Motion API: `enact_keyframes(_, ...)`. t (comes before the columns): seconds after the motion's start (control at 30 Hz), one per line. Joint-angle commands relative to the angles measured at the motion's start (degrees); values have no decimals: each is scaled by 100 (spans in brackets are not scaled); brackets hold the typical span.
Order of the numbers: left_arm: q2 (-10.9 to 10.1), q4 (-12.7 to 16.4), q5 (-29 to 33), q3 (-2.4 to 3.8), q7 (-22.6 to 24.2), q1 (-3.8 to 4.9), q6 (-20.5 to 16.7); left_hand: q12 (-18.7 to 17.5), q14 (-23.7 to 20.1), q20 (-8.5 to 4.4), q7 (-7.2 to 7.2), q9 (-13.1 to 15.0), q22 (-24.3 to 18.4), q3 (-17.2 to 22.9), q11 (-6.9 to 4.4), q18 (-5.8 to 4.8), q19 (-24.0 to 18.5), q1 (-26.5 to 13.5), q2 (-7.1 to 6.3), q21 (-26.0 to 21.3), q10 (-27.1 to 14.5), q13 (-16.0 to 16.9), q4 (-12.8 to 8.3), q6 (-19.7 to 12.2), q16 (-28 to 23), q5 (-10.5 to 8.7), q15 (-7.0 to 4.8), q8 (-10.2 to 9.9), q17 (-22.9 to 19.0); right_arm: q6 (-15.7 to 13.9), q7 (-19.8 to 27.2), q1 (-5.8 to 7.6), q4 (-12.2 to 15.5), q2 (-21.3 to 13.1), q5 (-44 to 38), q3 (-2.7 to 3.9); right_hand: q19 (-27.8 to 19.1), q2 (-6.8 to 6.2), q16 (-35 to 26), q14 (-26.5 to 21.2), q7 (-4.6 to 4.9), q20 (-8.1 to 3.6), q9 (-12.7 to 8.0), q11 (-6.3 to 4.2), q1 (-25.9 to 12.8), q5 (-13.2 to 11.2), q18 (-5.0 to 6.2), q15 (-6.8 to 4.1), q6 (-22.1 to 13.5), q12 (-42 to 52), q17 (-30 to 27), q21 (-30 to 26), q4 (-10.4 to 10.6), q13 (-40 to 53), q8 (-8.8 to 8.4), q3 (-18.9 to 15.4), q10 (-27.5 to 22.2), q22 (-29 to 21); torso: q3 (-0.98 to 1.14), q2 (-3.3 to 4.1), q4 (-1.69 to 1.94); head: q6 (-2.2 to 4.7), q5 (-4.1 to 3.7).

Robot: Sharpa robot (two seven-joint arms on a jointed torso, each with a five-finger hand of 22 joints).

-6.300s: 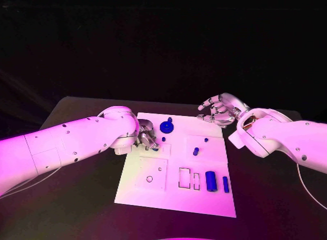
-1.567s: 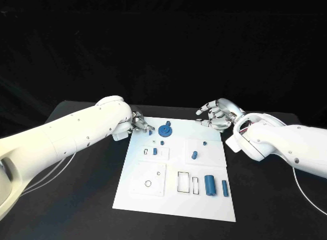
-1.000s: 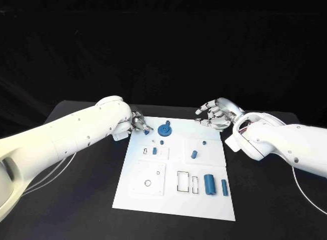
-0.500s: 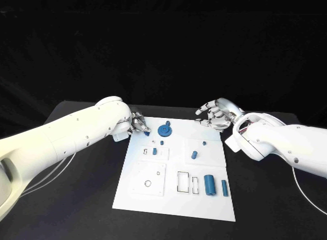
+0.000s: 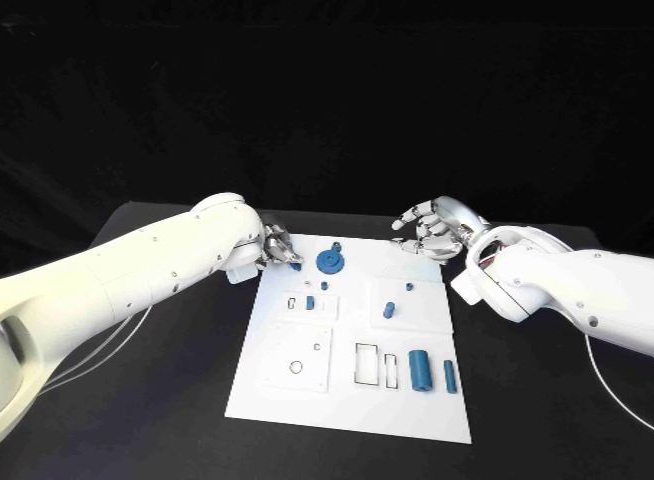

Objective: Assemble the parts on the task board

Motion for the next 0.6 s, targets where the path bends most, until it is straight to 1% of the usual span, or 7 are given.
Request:
enact_keyframes(0.03,-22,45,112,2,74,1,-56,37,384,-28,-24,292,25,397,-13,-78,34,22,-51,32,59,18,-337,-3,25,-24,-38,40,825,35,42,-1,3,1,-59,3,-20,-16,-27,159,-4,-19,-5,-5,-7,26,86,-38,-34,-12,3,-21,33,10,33,5,-22,-3,1,2,-4,4,7)
enact_keyframes(0.17,-113,157,185,3,74,1,-114,61,393,-35,-29,333,79,536,-22,-87,70,20,-89,61,105,51,-393,-1,36,-25,-46,86,845,33,42,-1,3,-6,-59,3,-20,-16,-27,159,-4,-19,-5,-5,-7,26,86,-38,-34,-12,3,-21,33,10,33,5,-22,-3,3,-2,-3,0,5)
enact_keyframes(0.37,-363,498,278,5,34,6,-192,92,401,-46,-34,397,140,773,-31,-98,110,-14,-173,96,169,98,-483,2,45,-16,-56,147,859,29,38,-1,8,-32,-59,3,-19,-19,-34,159,-5,-20,-7,-6,-6,28,88,-39,-33,-12,-3,-37,35,5,44,8,-21,-11,5,-16,21,-13,2)
enact_keyframes(0.43,-482,675,288,8,10,10,-222,102,403,-51,-36,427,162,915,-34,-101,124,-47,-236,109,195,115,-531,5,46,-11,-60,172,860,27,36,-1,11,-42,-59,3,-19,-19,-34,159,-5,-20,-7,-6,-6,28,88,-39,-33,-12,-3,-37,35,5,44,8,-21,-11,6,-22,29,-19,7)
enact_keyframes(0.53,-658,948,268,17,-19,14,-272,112,404,-53,-37,440,171,981,-37,-103,129,-71,-274,115,215,131,-555,13,45,-7,-63,184,858,25,34,-1,16,-55,-59,2,-19,-19,-34,159,-5,-20,-7,-6,-6,28,88,-39,-33,-12,-3,-37,35,5,44,8,-21,-11,9,-31,42,-24,17)
enact_keyframes(0.6,-763,1118,245,21,-34,16,-304,123,403,-55,-40,449,183,1025,-39,-105,137,-89,-299,122,233,146,-570,19,43,-4,-65,192,854,23,34,-1,19,-64,-59,2,-19,-19,-34,159,-5,-20,-7,-6,-6,28,88,-39,-33,-12,-3,-37,35,5,44,8,-21,-11,10,-41,58,-34,8)
